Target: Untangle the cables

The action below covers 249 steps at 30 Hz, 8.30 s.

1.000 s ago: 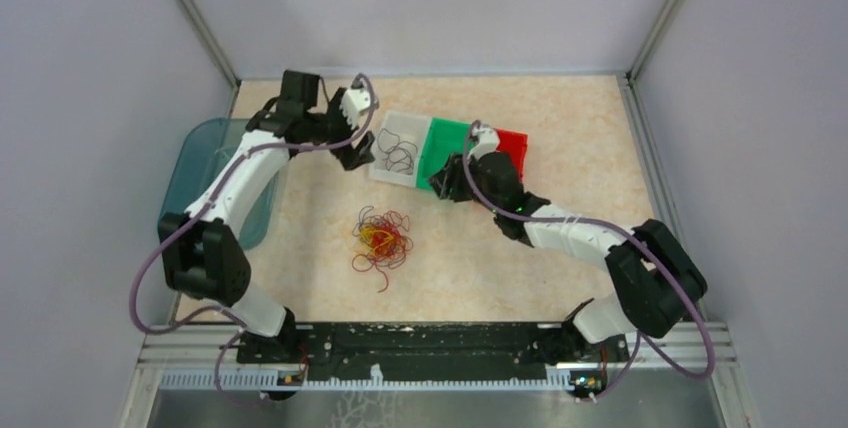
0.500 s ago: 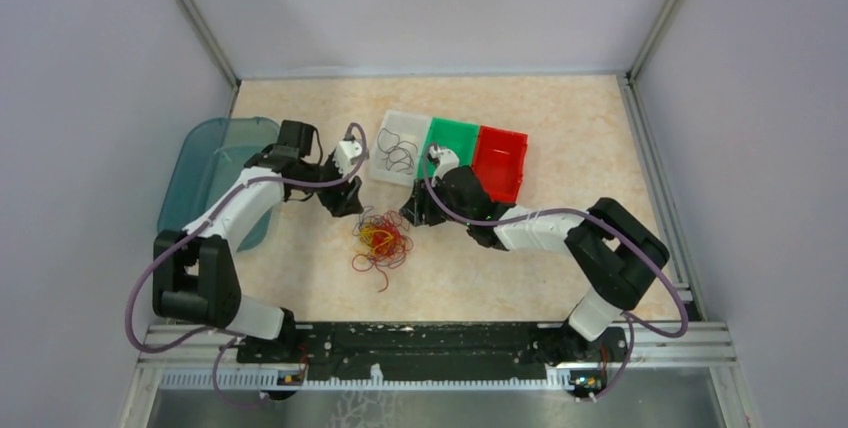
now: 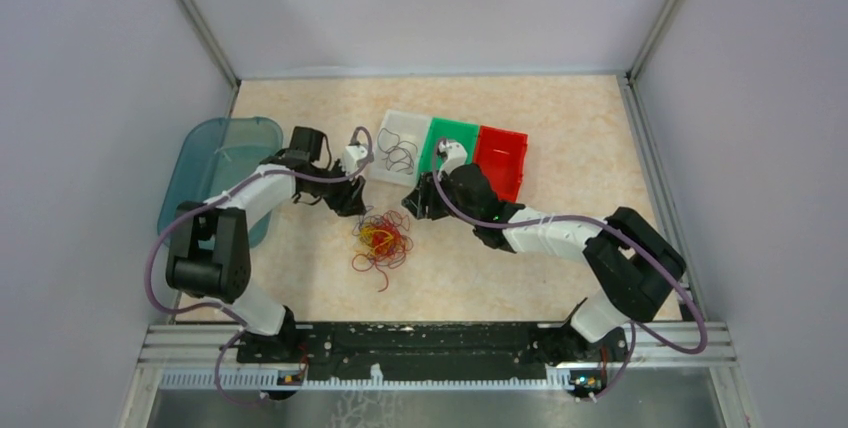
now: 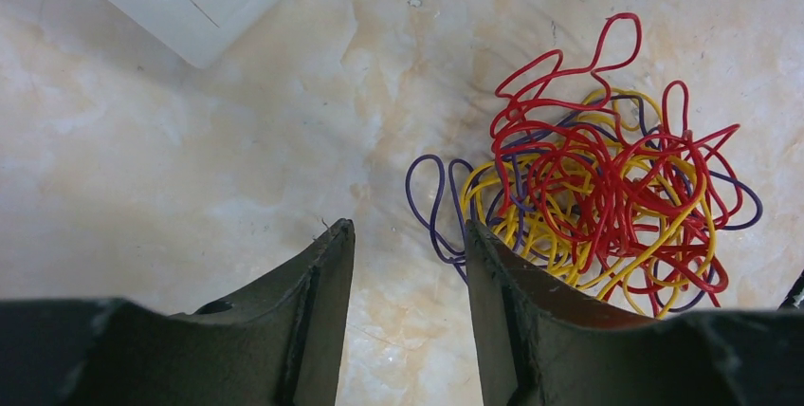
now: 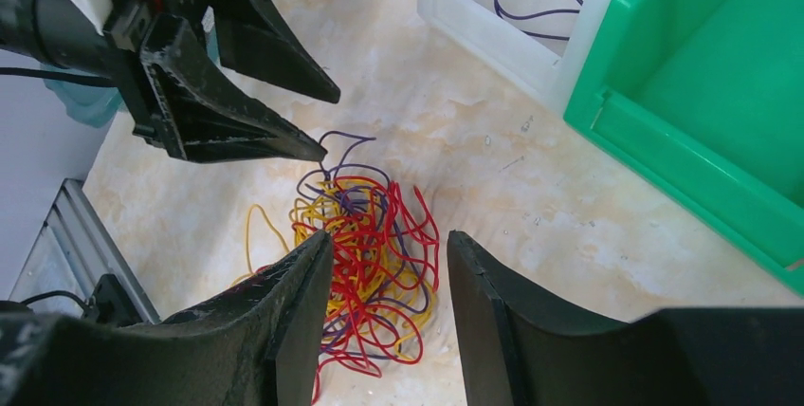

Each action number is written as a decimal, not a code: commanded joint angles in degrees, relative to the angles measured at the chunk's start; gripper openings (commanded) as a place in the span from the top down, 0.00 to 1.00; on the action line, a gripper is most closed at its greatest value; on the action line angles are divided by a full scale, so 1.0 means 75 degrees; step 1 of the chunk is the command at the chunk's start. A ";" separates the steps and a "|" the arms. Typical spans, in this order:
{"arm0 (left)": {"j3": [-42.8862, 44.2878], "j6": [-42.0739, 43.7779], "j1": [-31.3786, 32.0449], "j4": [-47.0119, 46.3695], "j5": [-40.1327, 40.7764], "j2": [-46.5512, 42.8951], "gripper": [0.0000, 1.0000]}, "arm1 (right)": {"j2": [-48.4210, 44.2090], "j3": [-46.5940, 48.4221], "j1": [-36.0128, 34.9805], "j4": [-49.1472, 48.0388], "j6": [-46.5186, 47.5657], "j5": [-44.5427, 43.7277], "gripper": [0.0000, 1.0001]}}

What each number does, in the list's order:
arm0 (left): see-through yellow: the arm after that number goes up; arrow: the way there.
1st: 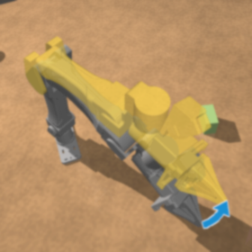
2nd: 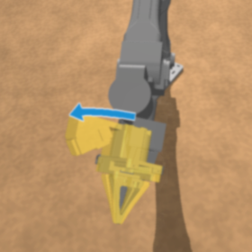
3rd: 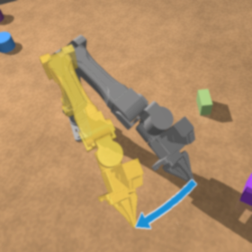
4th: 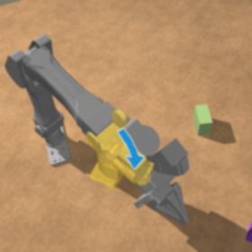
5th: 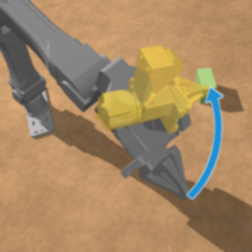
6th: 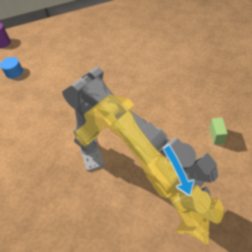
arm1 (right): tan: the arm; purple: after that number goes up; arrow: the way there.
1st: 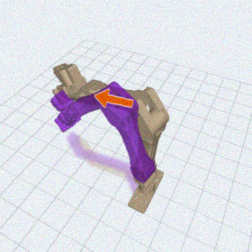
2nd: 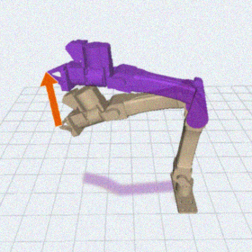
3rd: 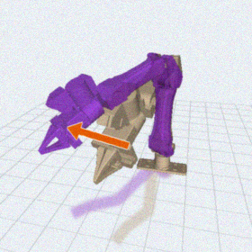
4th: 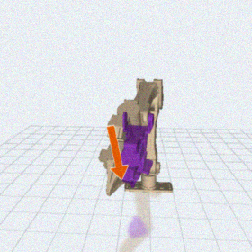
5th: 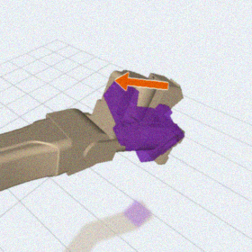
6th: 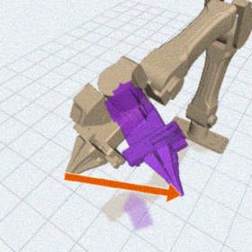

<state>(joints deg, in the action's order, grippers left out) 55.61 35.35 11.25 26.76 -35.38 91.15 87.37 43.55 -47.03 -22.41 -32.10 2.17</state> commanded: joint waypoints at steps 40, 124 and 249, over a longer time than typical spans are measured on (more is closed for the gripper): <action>0.2031 -0.0988 0.2080 0.1867 -0.0751 -0.2632 1.00 | -0.1516 -0.0648 -0.0117 -0.1819 0.0106 0.0671 0.33; 0.6879 -0.0600 0.3130 -0.4064 0.1883 -0.3254 1.00 | 0.0723 -0.0568 -0.0945 -0.2296 -0.0616 -0.1318 0.43; 0.3697 0.2265 0.2791 -0.5410 0.3599 -0.0874 1.00 | -0.3361 -0.1729 0.0241 0.1548 -0.0093 -0.2932 0.41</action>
<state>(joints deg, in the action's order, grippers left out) 84.16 51.07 33.06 -10.85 -10.59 82.48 65.04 30.39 -45.12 -8.25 -32.23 -17.37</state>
